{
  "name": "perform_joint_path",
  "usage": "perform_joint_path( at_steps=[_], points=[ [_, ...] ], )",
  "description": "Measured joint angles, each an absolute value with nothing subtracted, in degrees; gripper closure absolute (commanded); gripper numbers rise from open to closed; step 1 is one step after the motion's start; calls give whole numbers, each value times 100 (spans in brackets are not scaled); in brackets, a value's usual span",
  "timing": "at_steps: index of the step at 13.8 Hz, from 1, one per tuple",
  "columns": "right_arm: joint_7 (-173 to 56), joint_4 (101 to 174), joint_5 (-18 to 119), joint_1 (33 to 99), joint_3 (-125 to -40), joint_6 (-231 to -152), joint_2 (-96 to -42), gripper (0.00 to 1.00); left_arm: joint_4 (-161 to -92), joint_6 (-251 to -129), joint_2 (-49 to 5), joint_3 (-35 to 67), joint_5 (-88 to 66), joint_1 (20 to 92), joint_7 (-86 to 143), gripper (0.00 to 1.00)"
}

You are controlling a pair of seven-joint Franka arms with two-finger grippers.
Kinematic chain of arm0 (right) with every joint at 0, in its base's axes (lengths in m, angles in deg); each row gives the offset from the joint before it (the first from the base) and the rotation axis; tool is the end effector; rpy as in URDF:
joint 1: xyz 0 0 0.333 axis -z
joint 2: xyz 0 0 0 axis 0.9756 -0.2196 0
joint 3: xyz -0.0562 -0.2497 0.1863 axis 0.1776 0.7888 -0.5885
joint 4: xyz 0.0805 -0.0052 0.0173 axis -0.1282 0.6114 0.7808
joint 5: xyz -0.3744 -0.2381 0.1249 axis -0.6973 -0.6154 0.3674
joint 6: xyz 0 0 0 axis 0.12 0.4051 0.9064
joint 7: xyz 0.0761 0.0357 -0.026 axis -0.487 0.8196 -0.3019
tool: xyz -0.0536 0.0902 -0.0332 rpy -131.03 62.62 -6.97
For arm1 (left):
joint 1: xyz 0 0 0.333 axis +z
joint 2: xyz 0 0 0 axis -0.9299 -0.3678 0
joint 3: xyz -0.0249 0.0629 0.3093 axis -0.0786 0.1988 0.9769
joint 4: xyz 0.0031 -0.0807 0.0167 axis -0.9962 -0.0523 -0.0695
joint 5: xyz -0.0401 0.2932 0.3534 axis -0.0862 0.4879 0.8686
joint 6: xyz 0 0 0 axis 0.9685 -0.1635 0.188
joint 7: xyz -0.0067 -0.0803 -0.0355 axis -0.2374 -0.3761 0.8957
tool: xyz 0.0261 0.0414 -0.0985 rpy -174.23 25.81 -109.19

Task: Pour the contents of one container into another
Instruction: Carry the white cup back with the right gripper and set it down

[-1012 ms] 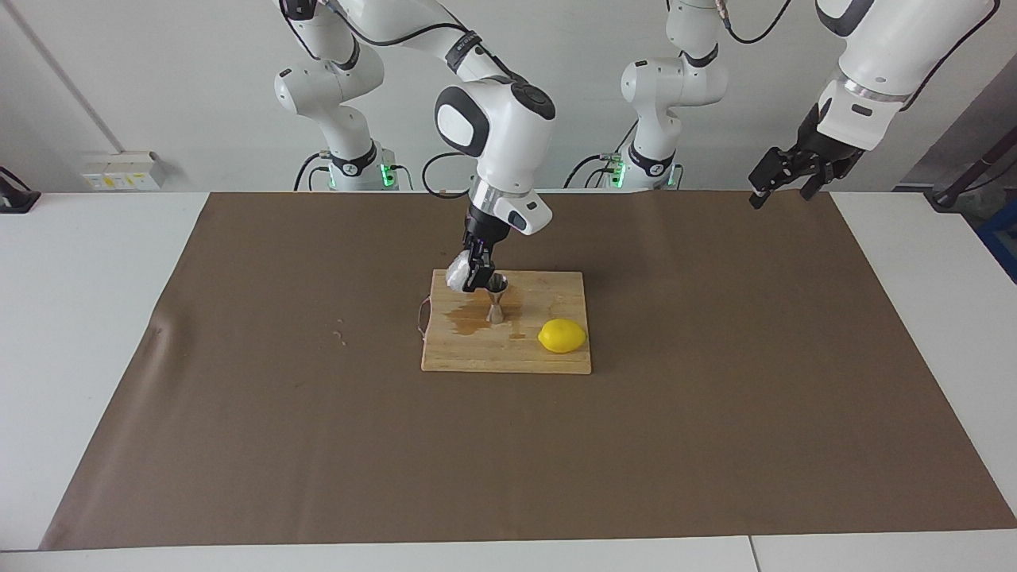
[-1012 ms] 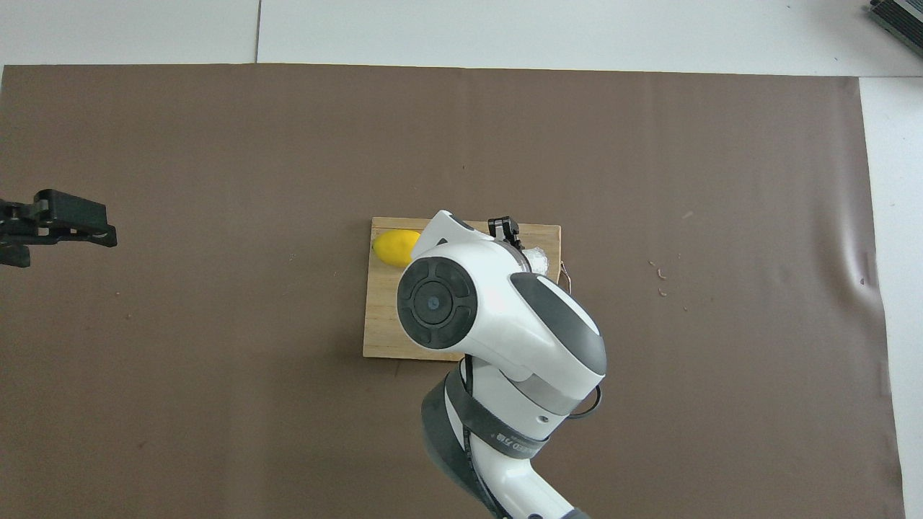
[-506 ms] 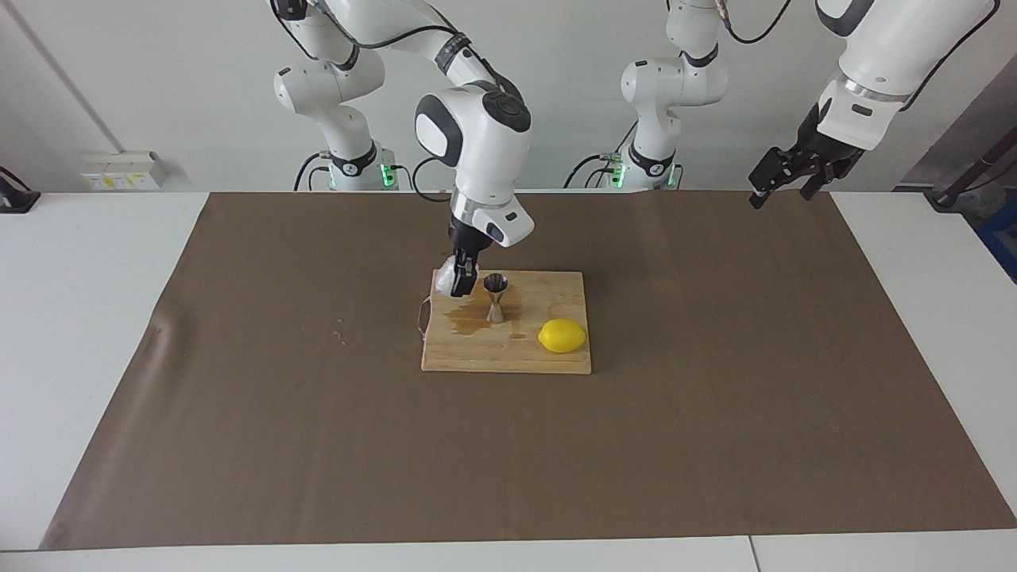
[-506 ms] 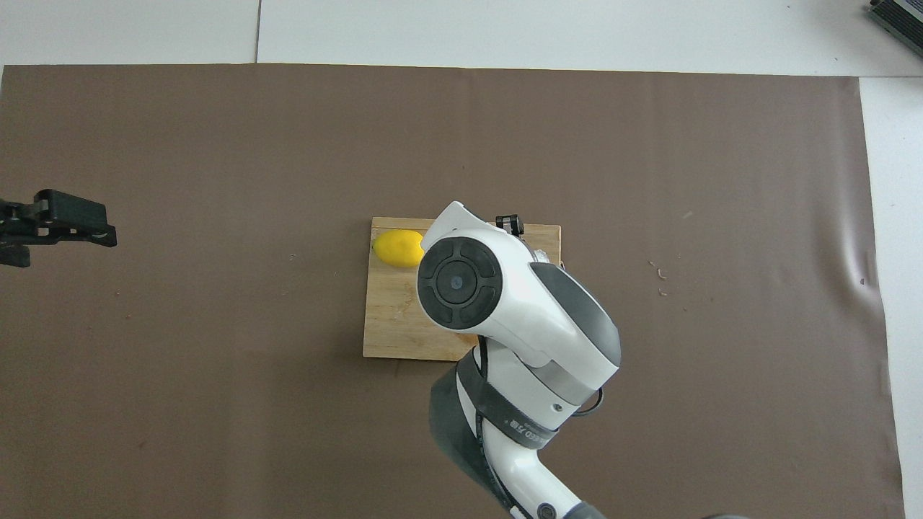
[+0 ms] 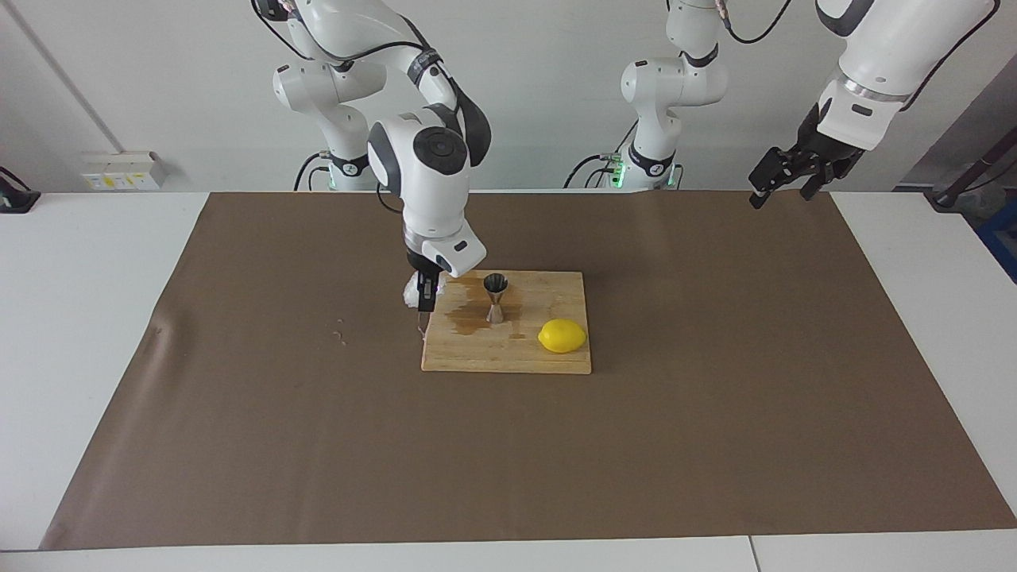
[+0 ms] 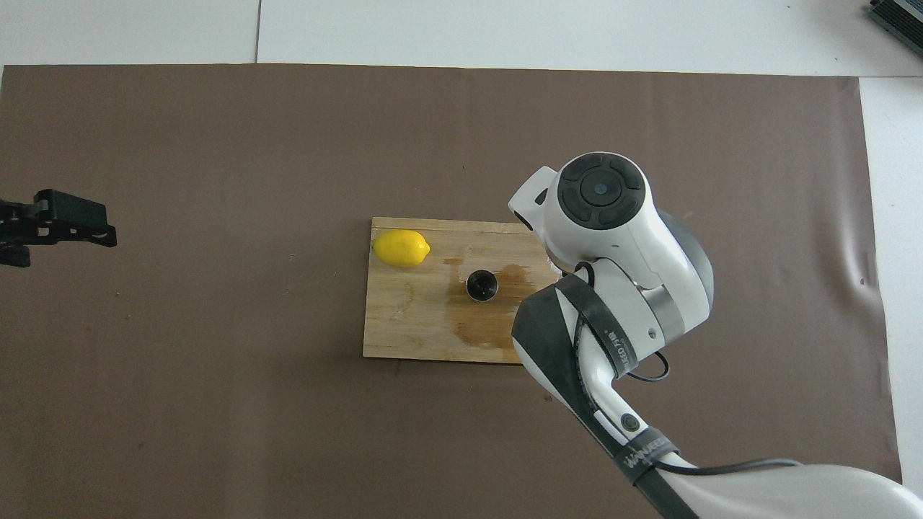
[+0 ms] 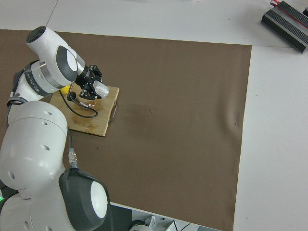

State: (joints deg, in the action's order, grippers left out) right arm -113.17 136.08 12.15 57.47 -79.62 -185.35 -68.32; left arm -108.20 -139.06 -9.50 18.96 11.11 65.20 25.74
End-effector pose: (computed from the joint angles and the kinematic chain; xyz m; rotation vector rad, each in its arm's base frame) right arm 0.6247 0.2712 0.3778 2.1649 2.1691 -0.1700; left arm 0.6019 -0.0405 0.6442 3.0792 0.2447 -0.0270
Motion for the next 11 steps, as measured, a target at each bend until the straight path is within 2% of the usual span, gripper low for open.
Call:
perform_joint_path(
  at_steps=[4,11],
  points=[
    [-12109,14276,1584,6317,-7959,-19422,-6767,100,-10820,-13906,-950,1896,1111,6520,2574,0],
    [-13394,14965,2308,7075,-7956,-20149,-6594,100,-10820,-13905,-950,1896,1111,6520,2574,0]
  ],
)
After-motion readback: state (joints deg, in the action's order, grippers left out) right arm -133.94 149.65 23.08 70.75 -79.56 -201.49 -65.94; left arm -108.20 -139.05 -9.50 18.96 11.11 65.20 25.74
